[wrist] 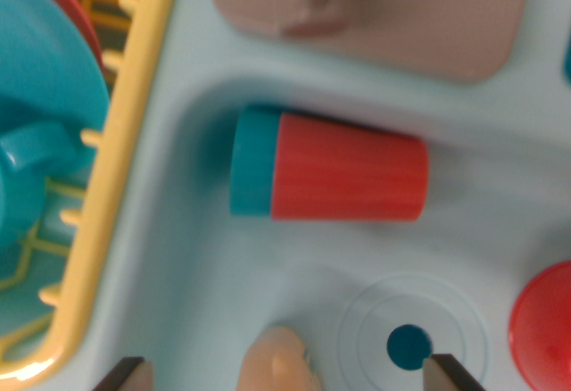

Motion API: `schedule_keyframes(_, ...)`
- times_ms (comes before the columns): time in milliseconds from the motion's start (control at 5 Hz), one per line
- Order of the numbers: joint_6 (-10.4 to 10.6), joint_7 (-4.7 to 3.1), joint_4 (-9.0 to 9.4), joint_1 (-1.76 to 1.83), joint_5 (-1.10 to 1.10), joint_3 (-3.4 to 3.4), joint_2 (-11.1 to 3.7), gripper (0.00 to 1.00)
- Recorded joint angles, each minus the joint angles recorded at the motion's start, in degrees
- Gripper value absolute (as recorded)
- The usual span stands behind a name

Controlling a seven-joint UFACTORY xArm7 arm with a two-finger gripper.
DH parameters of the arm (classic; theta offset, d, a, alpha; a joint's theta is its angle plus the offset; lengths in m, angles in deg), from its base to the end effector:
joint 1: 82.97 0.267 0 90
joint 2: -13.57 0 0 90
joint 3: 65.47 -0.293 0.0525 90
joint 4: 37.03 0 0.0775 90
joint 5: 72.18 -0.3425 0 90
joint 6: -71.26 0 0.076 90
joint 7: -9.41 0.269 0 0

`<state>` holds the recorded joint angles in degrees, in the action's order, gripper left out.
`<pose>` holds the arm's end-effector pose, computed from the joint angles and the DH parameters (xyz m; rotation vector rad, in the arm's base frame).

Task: Pick detergent from the sink

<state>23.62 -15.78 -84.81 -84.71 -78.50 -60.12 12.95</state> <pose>0.4325 -0.0376 0.1144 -3.0400 -0.3684 -0.0220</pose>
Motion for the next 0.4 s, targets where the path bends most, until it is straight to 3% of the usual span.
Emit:
schedule_keyframes(200,0.00,0.00,0.00,0.00,0.00,0.00,0.00,0.00)
schedule_keyframes(400,1.67,-1.07,1.67,0.04,-0.24,0.11,-0.13,0.00)
